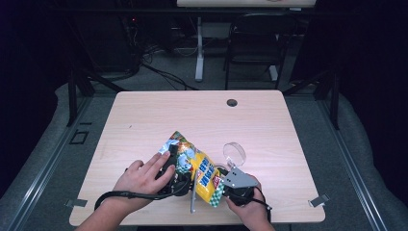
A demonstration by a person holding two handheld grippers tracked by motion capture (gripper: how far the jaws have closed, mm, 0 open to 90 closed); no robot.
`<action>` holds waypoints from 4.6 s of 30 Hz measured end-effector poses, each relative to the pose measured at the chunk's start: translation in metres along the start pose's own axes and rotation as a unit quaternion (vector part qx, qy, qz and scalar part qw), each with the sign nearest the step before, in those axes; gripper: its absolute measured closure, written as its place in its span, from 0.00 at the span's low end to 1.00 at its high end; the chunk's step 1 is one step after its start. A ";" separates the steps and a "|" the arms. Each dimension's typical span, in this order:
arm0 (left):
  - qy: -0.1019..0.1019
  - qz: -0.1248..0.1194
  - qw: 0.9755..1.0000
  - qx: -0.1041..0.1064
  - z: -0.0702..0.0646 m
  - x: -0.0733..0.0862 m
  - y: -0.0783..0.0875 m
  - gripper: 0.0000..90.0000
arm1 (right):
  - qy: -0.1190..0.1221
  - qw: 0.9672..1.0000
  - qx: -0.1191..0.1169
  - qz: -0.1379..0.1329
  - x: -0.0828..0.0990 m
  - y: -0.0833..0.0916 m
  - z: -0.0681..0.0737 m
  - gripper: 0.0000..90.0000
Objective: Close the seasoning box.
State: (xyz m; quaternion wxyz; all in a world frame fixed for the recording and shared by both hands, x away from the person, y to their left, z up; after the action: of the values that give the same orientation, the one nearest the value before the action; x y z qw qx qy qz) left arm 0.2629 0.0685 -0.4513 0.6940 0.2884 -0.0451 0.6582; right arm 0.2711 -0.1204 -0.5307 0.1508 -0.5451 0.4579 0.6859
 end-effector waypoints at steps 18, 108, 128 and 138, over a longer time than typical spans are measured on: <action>-0.007 0.000 1.000 0.002 0.006 -0.002 0.003 0.66 | -0.006 1.000 -0.004 -0.003 0.000 0.003 -0.001 0.79; -0.037 0.006 0.999 0.006 0.017 -0.006 0.005 0.68 | -0.028 0.999 -0.029 0.011 0.000 -0.004 -0.006 0.79; -0.039 0.003 0.999 0.004 0.019 -0.009 0.006 0.70 | -0.035 0.999 -0.035 0.010 0.000 -0.004 -0.008 0.79; -0.040 -0.001 0.999 0.002 0.020 -0.010 0.006 0.71 | -0.037 0.999 -0.035 0.009 -0.001 -0.004 -0.009 0.79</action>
State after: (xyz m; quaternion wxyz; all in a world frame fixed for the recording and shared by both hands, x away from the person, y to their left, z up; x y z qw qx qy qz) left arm 0.2620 0.0497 -0.4370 0.6915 0.3161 -0.0718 0.6455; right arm 0.2793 -0.1250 -0.5317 0.1421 -0.5207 0.4322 0.7224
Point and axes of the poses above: each handheld gripper's, and its own axes: y roughly backward along the jaws, x roughly out of its underside, z roughly to its left, the point moved 2 cm from there along -y, roughly forward along the jaws, and after that the axes turned 13 degrees about -y, right-handed, at the moved point
